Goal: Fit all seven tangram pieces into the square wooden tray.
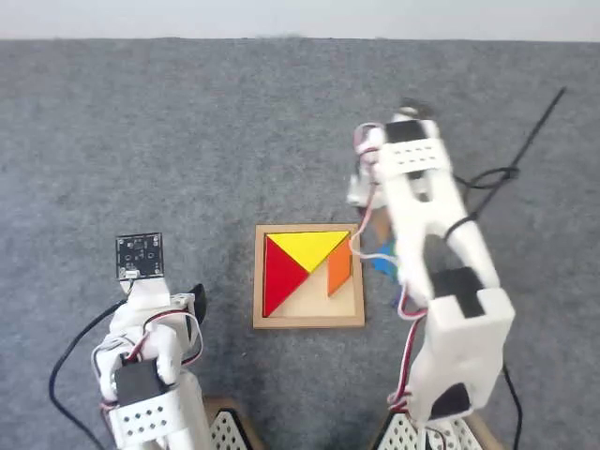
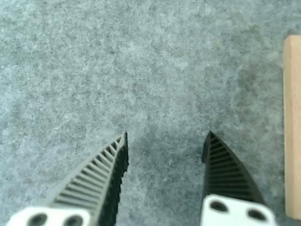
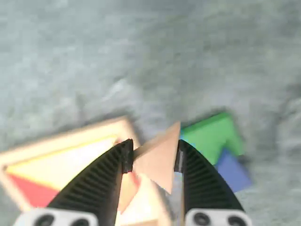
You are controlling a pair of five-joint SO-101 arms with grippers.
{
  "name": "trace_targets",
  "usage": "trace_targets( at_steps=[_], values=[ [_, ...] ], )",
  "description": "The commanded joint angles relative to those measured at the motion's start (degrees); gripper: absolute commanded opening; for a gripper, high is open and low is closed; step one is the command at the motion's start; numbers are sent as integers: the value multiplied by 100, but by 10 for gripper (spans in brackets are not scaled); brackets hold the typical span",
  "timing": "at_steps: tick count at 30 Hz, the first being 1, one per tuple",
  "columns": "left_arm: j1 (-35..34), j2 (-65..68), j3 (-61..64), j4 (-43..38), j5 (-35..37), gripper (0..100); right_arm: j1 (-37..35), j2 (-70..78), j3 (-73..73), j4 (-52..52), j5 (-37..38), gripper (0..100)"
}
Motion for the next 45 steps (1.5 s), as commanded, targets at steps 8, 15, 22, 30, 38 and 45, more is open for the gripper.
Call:
trace_targets(
  at_steps=[8,15,22,30,38,45],
  values=[
    [-26,-88,-48,26,53,245,-2158,-488,800,-505,-26,93],
    [-26,-88,-48,26,53,245,-2097,-479,818,-453,-659,95],
    [-26,-88,-48,26,53,245,-2176,-479,818,-224,-1626,179],
    [-26,-88,-48,26,53,245,-2167,-479,809,-101,-1873,248],
    [-26,-88,-48,26,53,245,-1455,-980,475,347,-580,203],
    [-26,-88,-48,26,53,245,347,-2044,554,180,2303,5]
  ],
)
